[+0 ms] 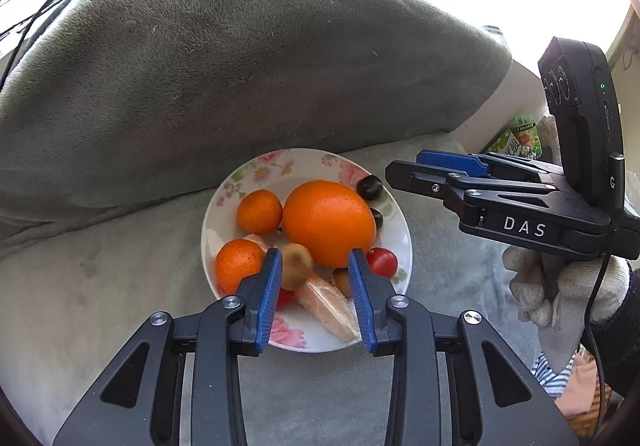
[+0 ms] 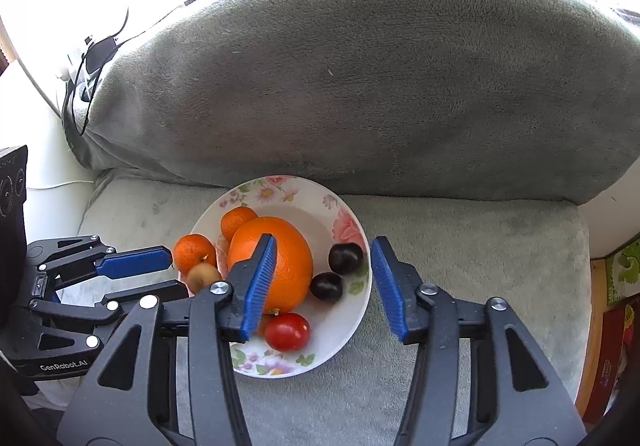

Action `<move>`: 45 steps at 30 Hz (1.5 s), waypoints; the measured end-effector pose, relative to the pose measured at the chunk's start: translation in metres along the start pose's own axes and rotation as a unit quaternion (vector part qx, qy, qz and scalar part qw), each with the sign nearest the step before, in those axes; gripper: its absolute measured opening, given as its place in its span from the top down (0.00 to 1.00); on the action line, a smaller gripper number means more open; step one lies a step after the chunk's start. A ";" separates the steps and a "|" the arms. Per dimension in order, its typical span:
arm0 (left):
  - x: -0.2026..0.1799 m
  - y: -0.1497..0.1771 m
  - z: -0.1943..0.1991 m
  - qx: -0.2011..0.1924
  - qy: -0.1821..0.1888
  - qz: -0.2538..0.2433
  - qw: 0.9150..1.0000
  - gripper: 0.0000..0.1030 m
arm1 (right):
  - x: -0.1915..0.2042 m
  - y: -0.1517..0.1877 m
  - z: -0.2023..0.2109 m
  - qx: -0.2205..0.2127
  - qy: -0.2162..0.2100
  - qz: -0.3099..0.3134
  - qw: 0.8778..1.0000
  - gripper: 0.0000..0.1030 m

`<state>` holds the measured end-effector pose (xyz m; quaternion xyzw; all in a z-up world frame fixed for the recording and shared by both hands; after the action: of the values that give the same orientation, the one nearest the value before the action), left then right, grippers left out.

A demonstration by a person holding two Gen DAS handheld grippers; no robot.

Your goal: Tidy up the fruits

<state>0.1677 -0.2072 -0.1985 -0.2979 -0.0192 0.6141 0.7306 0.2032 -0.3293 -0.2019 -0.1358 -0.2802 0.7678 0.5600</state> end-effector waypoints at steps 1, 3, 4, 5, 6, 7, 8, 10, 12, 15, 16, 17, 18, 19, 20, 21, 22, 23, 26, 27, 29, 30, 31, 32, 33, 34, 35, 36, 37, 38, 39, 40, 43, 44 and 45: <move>0.000 0.000 0.001 -0.001 -0.002 -0.001 1.000 0.68 | 0.000 0.000 0.001 0.000 0.002 -0.001 1.000 0.49; 0.001 0.001 0.003 -0.003 -0.005 0.000 1.000 0.63 | -0.001 0.000 0.003 -0.002 0.005 -0.004 1.000 0.48; 0.001 0.001 0.005 -0.005 -0.004 0.001 1.000 0.60 | -0.001 0.000 0.005 -0.004 0.006 -0.005 1.000 0.46; 0.002 0.001 0.006 -0.007 -0.004 0.001 1.000 0.59 | -0.001 0.001 0.006 -0.004 0.008 -0.005 1.000 0.44; 0.002 0.002 0.008 -0.008 -0.005 0.001 1.000 0.59 | -0.001 0.002 0.008 -0.005 0.010 -0.006 1.000 0.42; 0.002 0.003 0.009 -0.008 -0.005 0.001 1.000 0.58 | -0.001 0.003 0.010 -0.007 0.012 -0.007 1.000 0.40; 0.002 0.003 0.010 -0.009 -0.005 0.001 1.000 0.53 | -0.001 0.004 0.012 -0.008 0.013 -0.008 1.000 0.37; 0.002 0.005 0.013 -0.011 -0.006 0.003 1.000 0.47 | 0.000 0.007 0.016 -0.008 0.019 -0.010 1.000 0.33; 0.003 0.007 0.017 -0.014 -0.007 0.007 1.000 0.47 | 0.001 0.011 0.021 -0.009 0.024 -0.011 1.000 0.31; 0.004 0.010 0.022 -0.015 -0.010 0.013 1.000 0.42 | 0.003 0.016 0.028 -0.013 0.029 -0.015 0.999 0.26; 0.004 0.012 0.025 -0.016 -0.010 0.014 1.000 0.42 | 0.004 0.017 0.031 -0.014 0.033 -0.014 0.999 0.24; 0.004 0.013 0.026 -0.016 -0.012 0.015 1.000 0.42 | 0.006 0.019 0.033 -0.015 0.035 -0.013 0.999 0.23; 0.005 0.014 0.028 -0.017 -0.015 0.016 1.000 0.42 | 0.007 0.020 0.036 -0.016 0.038 -0.012 0.999 0.23; 0.005 0.015 0.031 -0.018 -0.018 0.018 1.000 0.42 | 0.009 0.021 0.039 -0.016 0.039 -0.011 0.999 0.23; 0.005 0.016 0.034 -0.019 -0.019 0.020 0.999 0.42 | 0.010 0.022 0.041 -0.017 0.041 -0.010 0.999 0.23; 0.005 0.017 0.036 -0.021 -0.019 0.022 0.999 0.42 | 0.013 0.023 0.043 -0.018 0.044 -0.007 0.999 0.23; 0.006 0.018 0.039 -0.024 -0.022 0.024 0.999 0.42 | 0.015 0.025 0.046 -0.019 0.046 -0.005 0.999 0.23; 0.006 0.019 0.042 -0.025 -0.025 0.026 0.999 0.42 | 0.017 0.025 0.050 -0.022 0.049 -0.003 0.999 0.23; 0.005 0.022 0.053 -0.032 -0.034 0.025 0.999 0.42 | 0.023 0.028 0.062 -0.031 0.056 0.000 0.998 0.23; 0.004 0.023 0.057 -0.036 -0.038 0.026 0.998 0.42 | 0.025 0.028 0.067 -0.033 0.059 0.001 0.998 0.23; 0.004 0.024 0.065 -0.042 -0.044 0.031 0.998 0.38 | 0.030 0.029 0.075 -0.038 0.063 0.003 0.997 0.22; 0.004 0.025 0.070 -0.046 -0.046 0.034 0.997 0.36 | 0.032 0.029 0.079 -0.041 0.064 0.003 0.997 0.22; 0.004 0.026 0.076 -0.051 -0.048 0.037 0.997 0.33 | 0.035 0.029 0.083 -0.045 0.065 0.001 0.997 0.21; 0.003 0.026 0.082 -0.057 -0.049 0.039 0.996 0.33 | 0.037 0.030 0.089 -0.049 0.066 -0.001 0.997 0.19; 0.002 0.027 0.088 -0.062 -0.050 0.040 0.996 0.33 | 0.040 0.030 0.094 -0.054 0.067 -0.003 0.996 0.19; 0.002 0.028 0.093 -0.068 -0.053 0.041 0.995 0.33 | 0.042 0.031 0.100 -0.059 0.070 -0.005 0.996 0.17; 0.001 0.029 0.098 -0.072 -0.056 0.040 0.995 0.33 | 0.044 0.031 0.106 -0.064 0.072 -0.006 0.995 0.16; 0.000 0.030 0.103 -0.076 -0.061 0.040 0.994 0.32 | 0.046 0.032 0.111 -0.068 0.075 -0.007 0.995 0.16; 0.000 0.031 0.108 -0.079 -0.064 0.042 0.994 0.32 | 0.048 0.032 0.116 -0.071 0.076 -0.008 0.994 0.16; 0.000 0.032 0.113 -0.083 -0.066 0.044 0.993 0.32 | 0.050 0.033 0.122 -0.075 0.078 -0.008 0.994 0.15; 0.001 0.033 0.119 -0.087 -0.068 0.047 0.993 0.31 | 0.052 0.033 0.127 -0.078 0.078 -0.008 0.994 0.15; 0.001 0.034 0.124 -0.093 -0.073 0.049 0.992 0.28 | 0.054 0.034 0.132 -0.081 0.081 -0.008 0.993 0.14; 0.003 0.033 0.143 -0.111 -0.083 0.051 0.989 0.25 | 0.059 0.036 0.147 -0.091 0.086 -0.008 0.992 0.13; 0.004 0.033 0.148 -0.117 -0.087 0.052 0.988 0.21 | 0.061 0.037 0.152 -0.094 0.086 -0.009 0.992 0.12; 0.005 0.032 0.154 -0.124 -0.092 0.052 0.987 0.21 | 0.062 0.038 0.156 -0.096 0.085 -0.010 0.992 0.12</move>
<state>0.0795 -0.1368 -0.0882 -0.3286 -0.1469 0.6692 0.6501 0.0709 -0.3228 -0.0917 -0.2512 -0.3054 0.7170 0.5741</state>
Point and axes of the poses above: each gripper's, at about its wrist camera, not at the fingertips, and z roughly against the way its jaws point, x to its left, y to its underside, the point moved 6 cm from there along -z, roughly the way its jaws point, and after that the axes turned 12 degrees about z, right-handed, at the moved point
